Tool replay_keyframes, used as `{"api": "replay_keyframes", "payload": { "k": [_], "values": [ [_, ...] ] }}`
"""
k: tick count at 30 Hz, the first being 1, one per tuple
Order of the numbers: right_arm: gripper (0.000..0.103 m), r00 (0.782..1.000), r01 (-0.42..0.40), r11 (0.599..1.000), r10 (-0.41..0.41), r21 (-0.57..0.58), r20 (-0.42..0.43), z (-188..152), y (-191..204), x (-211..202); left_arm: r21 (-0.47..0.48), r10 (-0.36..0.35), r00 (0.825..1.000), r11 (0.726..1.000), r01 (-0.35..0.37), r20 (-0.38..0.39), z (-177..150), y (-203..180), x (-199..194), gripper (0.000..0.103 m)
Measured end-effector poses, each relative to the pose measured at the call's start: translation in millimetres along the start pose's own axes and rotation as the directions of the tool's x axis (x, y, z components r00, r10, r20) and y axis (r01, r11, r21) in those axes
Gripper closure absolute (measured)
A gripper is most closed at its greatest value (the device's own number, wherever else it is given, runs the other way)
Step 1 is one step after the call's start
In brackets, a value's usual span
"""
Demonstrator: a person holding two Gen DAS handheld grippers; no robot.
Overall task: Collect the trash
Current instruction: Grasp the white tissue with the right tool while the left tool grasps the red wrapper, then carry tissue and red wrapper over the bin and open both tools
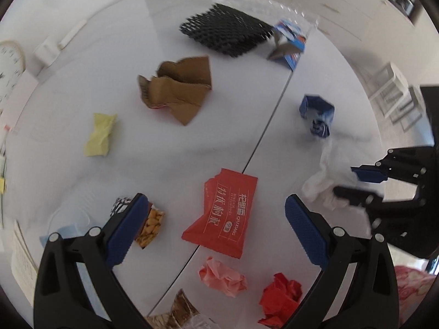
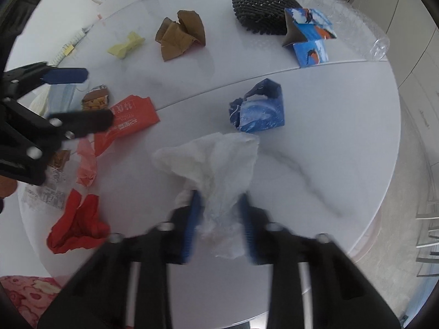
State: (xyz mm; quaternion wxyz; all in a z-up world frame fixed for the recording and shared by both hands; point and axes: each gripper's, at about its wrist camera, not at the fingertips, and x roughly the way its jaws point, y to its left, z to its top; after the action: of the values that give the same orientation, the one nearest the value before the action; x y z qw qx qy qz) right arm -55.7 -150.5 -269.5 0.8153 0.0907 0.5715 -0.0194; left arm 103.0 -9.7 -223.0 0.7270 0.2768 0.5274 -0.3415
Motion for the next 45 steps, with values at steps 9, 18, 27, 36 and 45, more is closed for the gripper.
{"api": "replay_keyframes", "payload": {
  "k": [9, 18, 27, 36, 45],
  "values": [
    [0.09, 0.998, -0.028, 0.99, 0.02, 0.14, 0.058, -13.0, -31.5, -42.1, 0.042, -0.052, 0.997, 0.998, 0.054, -0.053, 1.4, -2.2, 20.7, 0.032],
    [0.091, 0.99, -0.025, 0.944, -0.022, 0.328, 0.138, -25.8, -87.5, -87.9, 0.015, -0.063, 0.996, 0.998, 0.064, -0.065, -3.4, 5.6, 24.6, 0.061],
    [0.09, 0.974, 0.07, 0.867, -0.167, 0.494, 0.155, -53.2, -158.7, -114.6, 0.02, -0.07, 0.998, 0.997, 0.07, -0.007, 0.0, 5.2, 8.4, 0.069],
    [0.09, 0.985, 0.088, 0.826, -0.157, 0.557, 0.077, -77.9, -199.6, -74.4, -0.036, -0.106, 0.993, 0.994, 0.108, 0.055, 16.3, 7.1, -23.9, 0.069],
    [0.088, 0.997, 0.073, 0.824, -0.067, 0.562, -0.032, -87.0, -256.9, 3.3, -0.063, -0.146, 0.981, 0.986, 0.155, 0.128, 40.2, -68.8, -69.4, 0.069]
  ]
}}
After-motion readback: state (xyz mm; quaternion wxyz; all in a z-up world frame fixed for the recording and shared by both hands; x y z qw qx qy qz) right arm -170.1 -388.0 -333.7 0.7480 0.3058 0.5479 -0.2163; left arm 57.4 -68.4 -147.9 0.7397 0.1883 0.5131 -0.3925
